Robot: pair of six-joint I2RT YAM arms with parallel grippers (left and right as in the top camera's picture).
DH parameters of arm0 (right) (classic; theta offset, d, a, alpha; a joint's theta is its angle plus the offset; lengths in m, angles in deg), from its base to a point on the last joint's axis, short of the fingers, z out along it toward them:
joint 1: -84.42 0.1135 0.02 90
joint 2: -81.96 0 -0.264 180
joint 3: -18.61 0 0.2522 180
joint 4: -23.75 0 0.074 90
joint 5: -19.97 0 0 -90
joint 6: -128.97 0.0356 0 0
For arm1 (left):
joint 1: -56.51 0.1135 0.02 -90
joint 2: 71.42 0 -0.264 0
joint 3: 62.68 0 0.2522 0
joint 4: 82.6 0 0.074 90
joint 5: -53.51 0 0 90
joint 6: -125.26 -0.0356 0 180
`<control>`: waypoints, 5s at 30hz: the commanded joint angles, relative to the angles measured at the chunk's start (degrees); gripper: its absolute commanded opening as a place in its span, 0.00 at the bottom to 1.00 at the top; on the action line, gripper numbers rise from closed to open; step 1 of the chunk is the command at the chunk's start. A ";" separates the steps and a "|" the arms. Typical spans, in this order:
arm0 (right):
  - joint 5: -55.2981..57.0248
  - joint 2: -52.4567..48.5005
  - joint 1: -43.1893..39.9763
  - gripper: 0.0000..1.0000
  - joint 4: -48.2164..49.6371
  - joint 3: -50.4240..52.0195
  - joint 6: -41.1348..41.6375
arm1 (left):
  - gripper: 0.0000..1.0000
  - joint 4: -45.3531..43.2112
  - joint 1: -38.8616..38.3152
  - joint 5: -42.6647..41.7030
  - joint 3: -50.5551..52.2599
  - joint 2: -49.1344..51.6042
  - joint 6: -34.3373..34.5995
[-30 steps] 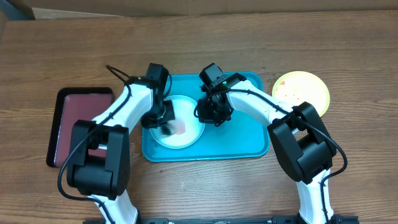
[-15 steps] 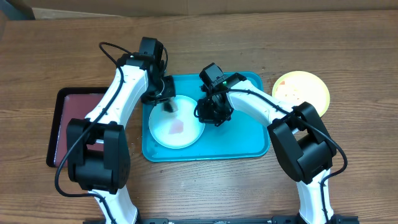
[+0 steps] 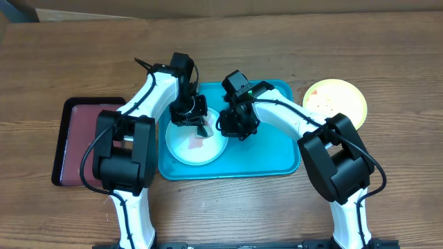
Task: Clean dirty plates on tray and stack at the side
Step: 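Scrub the light-blue plate with the sponge in the left gripper, then lift the light-blue plate with the right gripper and carry it right, then lower the plate onto the yellow plate stack and release it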
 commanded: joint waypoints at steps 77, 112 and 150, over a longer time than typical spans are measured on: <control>22.14 6.19 2.19 0.04 -17.38 -16.39 -3.43 | 0.04 27.87 14.80 29.59 -20.74 -20.04 20.87; 108.61 7.21 32.74 0.04 -22.40 -34.69 -28.50 | 0.04 18.80 42.45 11.69 -3.37 -20.22 14.03; 11.74 7.19 -52.13 0.04 -40.26 -22.01 -15.91 | 0.04 17.77 42.45 11.67 -3.37 -20.22 13.40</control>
